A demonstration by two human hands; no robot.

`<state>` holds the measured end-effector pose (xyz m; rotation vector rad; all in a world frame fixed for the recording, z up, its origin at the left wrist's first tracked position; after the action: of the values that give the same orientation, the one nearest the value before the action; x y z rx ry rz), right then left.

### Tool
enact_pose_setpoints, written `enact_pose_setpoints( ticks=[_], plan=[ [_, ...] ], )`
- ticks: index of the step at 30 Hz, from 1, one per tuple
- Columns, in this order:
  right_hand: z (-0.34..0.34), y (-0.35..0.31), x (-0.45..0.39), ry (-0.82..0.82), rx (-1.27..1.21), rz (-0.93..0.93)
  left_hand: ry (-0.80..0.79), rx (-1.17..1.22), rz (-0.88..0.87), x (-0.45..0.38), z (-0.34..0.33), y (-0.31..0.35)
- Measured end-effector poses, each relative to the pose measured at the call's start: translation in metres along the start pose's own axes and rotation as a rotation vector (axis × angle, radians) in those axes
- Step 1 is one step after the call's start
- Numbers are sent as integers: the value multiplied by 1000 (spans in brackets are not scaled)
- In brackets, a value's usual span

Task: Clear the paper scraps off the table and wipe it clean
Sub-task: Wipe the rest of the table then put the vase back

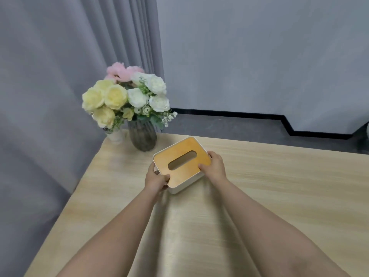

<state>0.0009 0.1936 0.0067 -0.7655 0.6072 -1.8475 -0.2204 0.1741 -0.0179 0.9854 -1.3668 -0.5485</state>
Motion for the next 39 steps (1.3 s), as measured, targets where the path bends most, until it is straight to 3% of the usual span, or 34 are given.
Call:
enact_pose_setpoints(
  ticks=[9, 16, 34, 39],
  plan=[
    [-131, -98, 23, -56, 44, 24, -7, -64, 26, -45, 156, 44],
    [-192, -143, 34, -58, 42, 38, -31, -74, 49, -74, 223, 65],
    [-213, -136, 34, -35, 113, -19, -104, -150, 81, -95, 228, 59],
    [-212, -136, 35, -49, 108, 5, -84, -378, -79, -94, 229, 64]
  ],
)
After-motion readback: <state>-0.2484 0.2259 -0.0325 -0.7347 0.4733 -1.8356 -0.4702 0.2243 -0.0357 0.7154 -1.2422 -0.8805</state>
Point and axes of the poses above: each hand's wrist, its own x-axis away from the middle knuckle, its own z-axis out of the back of the hand, y = z × x, the point moved 8 cm from there along -x, towards the middle knuckle, and after that the axes turned 10 degrees about x, right-handed, at the moved point
